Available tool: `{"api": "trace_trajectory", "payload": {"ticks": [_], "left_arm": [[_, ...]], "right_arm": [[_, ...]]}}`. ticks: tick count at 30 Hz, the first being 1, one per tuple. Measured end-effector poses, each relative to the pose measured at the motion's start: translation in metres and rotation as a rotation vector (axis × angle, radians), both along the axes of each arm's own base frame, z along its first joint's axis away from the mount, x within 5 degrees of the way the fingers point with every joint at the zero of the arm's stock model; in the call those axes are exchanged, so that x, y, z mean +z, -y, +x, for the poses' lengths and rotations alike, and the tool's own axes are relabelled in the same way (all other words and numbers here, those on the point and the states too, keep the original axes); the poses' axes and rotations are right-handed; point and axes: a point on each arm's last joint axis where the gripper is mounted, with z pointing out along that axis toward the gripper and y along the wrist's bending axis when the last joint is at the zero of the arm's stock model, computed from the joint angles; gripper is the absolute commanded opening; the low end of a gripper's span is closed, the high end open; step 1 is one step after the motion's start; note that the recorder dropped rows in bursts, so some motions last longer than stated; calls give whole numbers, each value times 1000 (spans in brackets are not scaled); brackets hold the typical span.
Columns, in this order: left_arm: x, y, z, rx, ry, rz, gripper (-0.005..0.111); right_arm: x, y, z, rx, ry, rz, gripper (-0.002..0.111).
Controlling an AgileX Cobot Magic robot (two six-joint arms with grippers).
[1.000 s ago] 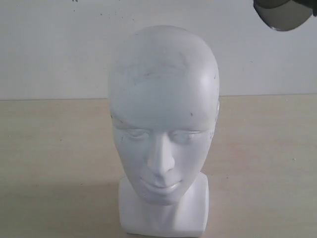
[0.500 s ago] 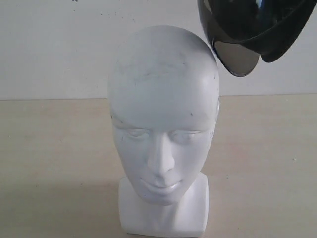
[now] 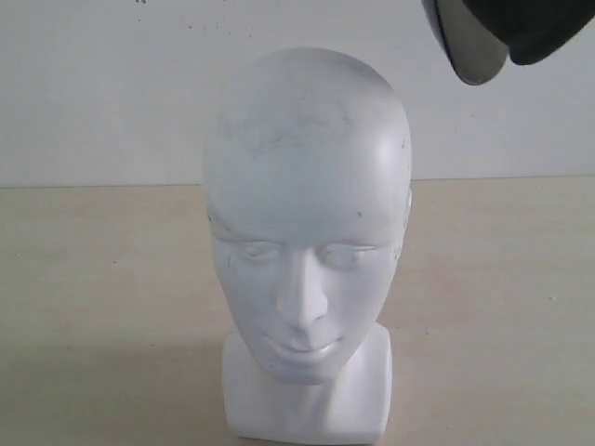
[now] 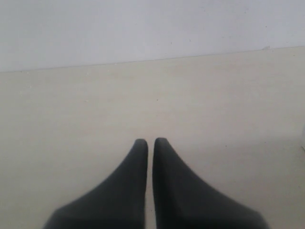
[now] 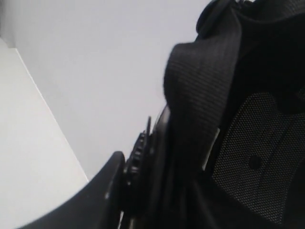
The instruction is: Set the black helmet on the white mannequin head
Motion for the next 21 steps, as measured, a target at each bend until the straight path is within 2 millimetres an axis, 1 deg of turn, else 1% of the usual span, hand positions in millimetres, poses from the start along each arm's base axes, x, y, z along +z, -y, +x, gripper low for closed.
{"api": "trace_trajectory", "payload": {"ticks": [1, 3, 5, 6, 10, 15, 21], "left_arm": [[0, 0, 0, 0, 0, 0, 4], [0, 0, 0, 0, 0, 0, 4], [0, 0, 0, 0, 0, 0, 4], [0, 0, 0, 0, 0, 0, 4], [0, 0, 0, 0, 0, 0, 4], [0, 0, 0, 0, 0, 0, 4], [0, 0, 0, 0, 0, 0, 4]], "right_arm": [[-5, 4, -12, -40, 1, 7, 0], [-8, 10, -31, -72, 11, 43, 0], [-3, 11, -44, -22, 31, 84, 0], [-1, 10, -47, 11, 39, 104, 0], [13, 1, -52, 140, 66, 138, 0], [30, -10, -58, 224, 123, 129, 0], [35, -13, -62, 249, 154, 130, 0]]}}
